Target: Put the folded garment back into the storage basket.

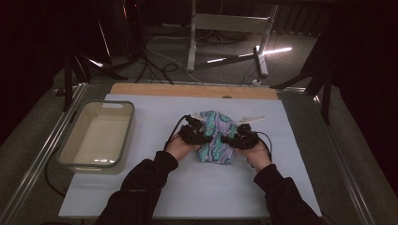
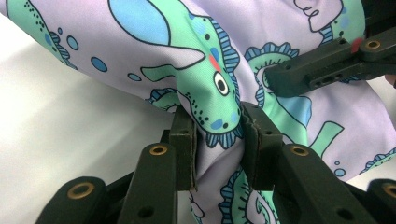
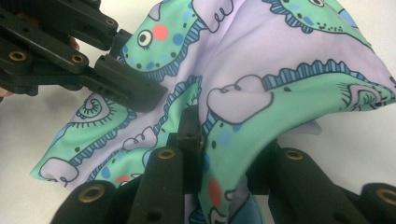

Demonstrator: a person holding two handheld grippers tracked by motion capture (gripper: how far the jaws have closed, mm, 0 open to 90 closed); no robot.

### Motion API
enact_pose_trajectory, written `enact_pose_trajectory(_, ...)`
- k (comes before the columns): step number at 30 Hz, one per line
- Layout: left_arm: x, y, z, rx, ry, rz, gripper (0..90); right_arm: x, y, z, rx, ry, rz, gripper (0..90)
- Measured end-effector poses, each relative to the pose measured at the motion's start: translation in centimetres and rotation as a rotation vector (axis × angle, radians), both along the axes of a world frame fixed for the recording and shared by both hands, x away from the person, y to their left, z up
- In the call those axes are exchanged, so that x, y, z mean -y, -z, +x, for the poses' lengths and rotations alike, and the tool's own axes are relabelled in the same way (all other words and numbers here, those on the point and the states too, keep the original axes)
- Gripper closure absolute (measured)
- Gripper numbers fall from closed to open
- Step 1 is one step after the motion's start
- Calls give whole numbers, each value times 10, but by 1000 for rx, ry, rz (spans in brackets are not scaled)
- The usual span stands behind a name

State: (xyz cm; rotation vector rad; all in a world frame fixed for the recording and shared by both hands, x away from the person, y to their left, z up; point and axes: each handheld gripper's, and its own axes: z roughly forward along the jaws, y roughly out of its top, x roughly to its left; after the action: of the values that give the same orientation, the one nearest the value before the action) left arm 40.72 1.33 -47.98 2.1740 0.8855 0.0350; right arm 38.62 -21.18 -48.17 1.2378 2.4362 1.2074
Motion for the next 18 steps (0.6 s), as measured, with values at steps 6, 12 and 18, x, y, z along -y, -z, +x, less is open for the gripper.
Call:
enact_pose_trajectory(6, -2, -12, -3, 23, 9, -2, 692, -2, -12, -2, 25, -11, -3, 729)
enact_pose_trajectory(12, -5, -21, -6, 38, 18, -4, 692, -4, -21, -4, 35, -18, 1, 729)
enact_pose_trajectory(18, -10, -31, -8, 52, 24, -1, 692, -7, -28, -6, 46, -26, 11, 729)
